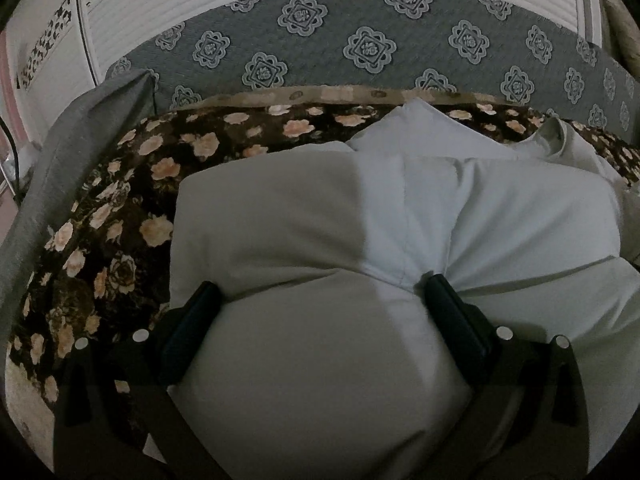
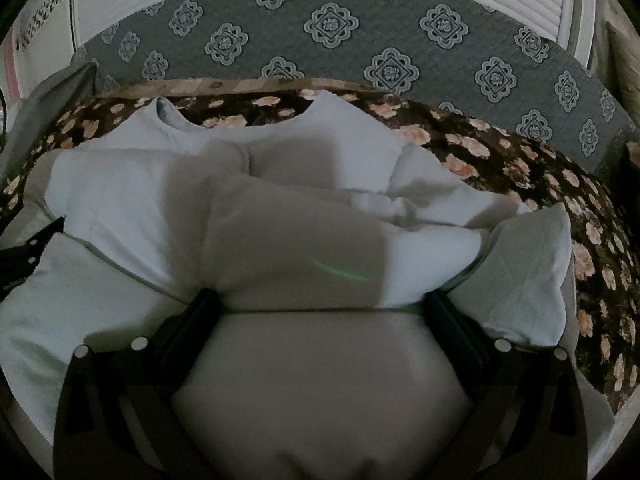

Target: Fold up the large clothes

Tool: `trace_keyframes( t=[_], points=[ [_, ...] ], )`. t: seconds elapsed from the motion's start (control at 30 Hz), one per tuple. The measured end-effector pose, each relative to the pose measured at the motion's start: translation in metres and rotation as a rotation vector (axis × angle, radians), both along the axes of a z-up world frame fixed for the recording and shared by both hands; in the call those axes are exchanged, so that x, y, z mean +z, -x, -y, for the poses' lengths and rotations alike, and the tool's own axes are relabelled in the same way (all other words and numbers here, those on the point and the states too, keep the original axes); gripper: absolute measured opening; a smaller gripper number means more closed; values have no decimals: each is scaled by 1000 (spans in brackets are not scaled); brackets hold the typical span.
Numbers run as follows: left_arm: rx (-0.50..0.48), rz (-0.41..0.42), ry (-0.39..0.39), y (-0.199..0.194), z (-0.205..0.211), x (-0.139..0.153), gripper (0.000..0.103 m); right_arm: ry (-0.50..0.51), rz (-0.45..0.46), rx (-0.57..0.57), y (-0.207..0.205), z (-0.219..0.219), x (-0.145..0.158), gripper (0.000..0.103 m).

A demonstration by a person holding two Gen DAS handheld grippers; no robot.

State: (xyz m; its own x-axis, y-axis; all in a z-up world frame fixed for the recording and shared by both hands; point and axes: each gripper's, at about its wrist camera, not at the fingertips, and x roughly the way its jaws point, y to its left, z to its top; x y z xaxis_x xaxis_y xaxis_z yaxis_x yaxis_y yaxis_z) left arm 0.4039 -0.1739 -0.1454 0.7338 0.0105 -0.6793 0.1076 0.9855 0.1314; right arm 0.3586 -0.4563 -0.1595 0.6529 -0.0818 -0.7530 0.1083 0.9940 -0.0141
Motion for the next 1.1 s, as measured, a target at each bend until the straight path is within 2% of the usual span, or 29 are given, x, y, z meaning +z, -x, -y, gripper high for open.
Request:
trace_keyframes(
  t=[0.47,0.57,0.67,0.77,0.87,0.93,1.0,1.1],
  points=[
    [-11,-3,6,0,-1,0,100,8,15,-14,3,1,2,102],
    [-49,-37,14,11,-6,2,100,25,-25,-13,15,-1,6,101],
    [-119,-87,59,49,-24,11,100,6,-36,24,48,4,18,101],
    [-166,-75,117,95,-57,30,100,24,53,64,108,9,36,101],
    [-94,-9,124,132,-97,56,100,30,125,67,169,25,58,101],
    [-21,12,151,156,-135,76,100,60,139,24,196,40,78,101],
    [40,-27,161,171,-161,83,100,78,132,-47,218,58,98,101],
    [93,-110,97,203,-187,75,100,53,122,-123,250,76,112,101]
  ],
)
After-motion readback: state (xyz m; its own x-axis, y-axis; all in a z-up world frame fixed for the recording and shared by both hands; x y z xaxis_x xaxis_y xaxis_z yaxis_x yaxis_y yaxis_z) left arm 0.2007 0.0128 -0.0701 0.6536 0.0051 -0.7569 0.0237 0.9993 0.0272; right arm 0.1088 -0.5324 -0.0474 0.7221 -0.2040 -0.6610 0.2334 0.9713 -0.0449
